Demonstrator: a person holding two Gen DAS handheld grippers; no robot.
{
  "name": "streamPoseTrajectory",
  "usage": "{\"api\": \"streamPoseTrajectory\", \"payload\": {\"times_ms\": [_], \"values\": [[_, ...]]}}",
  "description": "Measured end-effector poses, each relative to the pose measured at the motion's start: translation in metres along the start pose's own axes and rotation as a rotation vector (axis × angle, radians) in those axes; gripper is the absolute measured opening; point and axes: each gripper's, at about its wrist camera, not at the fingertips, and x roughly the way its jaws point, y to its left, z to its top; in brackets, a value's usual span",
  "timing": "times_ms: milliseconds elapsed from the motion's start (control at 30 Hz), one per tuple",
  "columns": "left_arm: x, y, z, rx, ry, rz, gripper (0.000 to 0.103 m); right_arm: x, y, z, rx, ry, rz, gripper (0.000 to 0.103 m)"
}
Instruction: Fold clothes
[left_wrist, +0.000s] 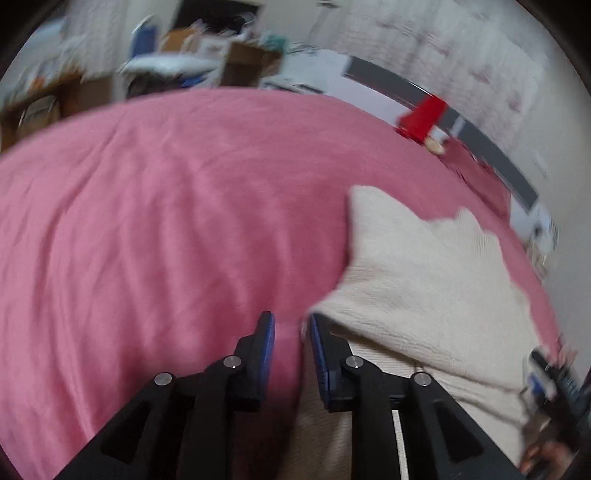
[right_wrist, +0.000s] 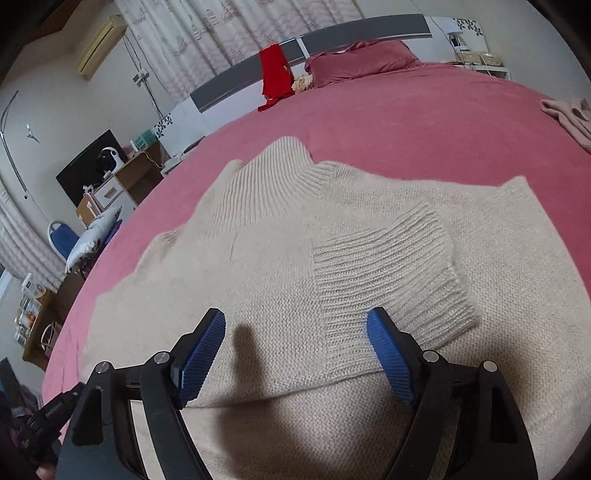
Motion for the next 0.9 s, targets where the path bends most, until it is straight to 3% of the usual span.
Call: {"api": "streamPoseTrajectory", "payload": {"times_ms": [100,167,233,333,400,467,533,567,633,667,800,833,900], "values": [[-0.008,0.019,0.0,-0.087,0.016,-0.025,0.006,0.004,0.003,-0.001,-0.009,-0.021,0.008,0.084],[-0.022,0.022,0.001,-0.101,-0.026,-0.022,0.013,0.006,0.002,0.0,-0.007,-0.03,0.025,0.085],[-0.035,0.017,0.004,-0.096,-0.09,-0.093,0.015,0.007,-0.001,0.0,0.005,-0.042,0.048,0.085],[-0.044,-0.014,0.017,-0.002,-0.176,-0.218,0.017,0.007,-0.002,-0.001,0.013,-0.049,0.062,0.085],[-0.037,-0.052,0.024,0.103,-0.162,-0.311,0.018,0.007,-0.001,-0.001,0.01,-0.049,0.061,0.085],[-0.016,-0.078,0.026,0.187,-0.111,-0.332,0.018,0.008,-0.001,-0.001,0.008,-0.049,0.06,0.085],[0.01,-0.088,0.023,0.23,-0.042,-0.247,0.018,0.008,-0.001,-0.001,0.005,-0.049,0.059,0.086],[0.018,-0.08,0.023,0.2,-0.015,-0.235,0.017,0.008,0.0,-0.001,0.004,-0.049,0.059,0.086],[0.035,-0.065,0.022,0.142,0.038,-0.21,0.006,0.008,0.0,-0.001,0.001,-0.049,0.058,0.086],[0.036,-0.058,0.026,0.126,0.027,-0.181,0.002,0.008,0.0,-0.001,0.0,-0.049,0.058,0.086],[0.041,-0.028,0.04,0.048,-0.002,-0.045,0.005,0.009,0.001,-0.001,-0.005,-0.049,0.055,0.086],[0.042,-0.02,0.04,0.017,0.001,0.001,0.001,0.009,0.002,-0.001,-0.007,-0.048,0.053,0.086],[0.041,-0.003,0.039,-0.077,0.016,-0.067,0.001,0.01,0.002,-0.001,-0.01,-0.048,0.049,0.086]]}}
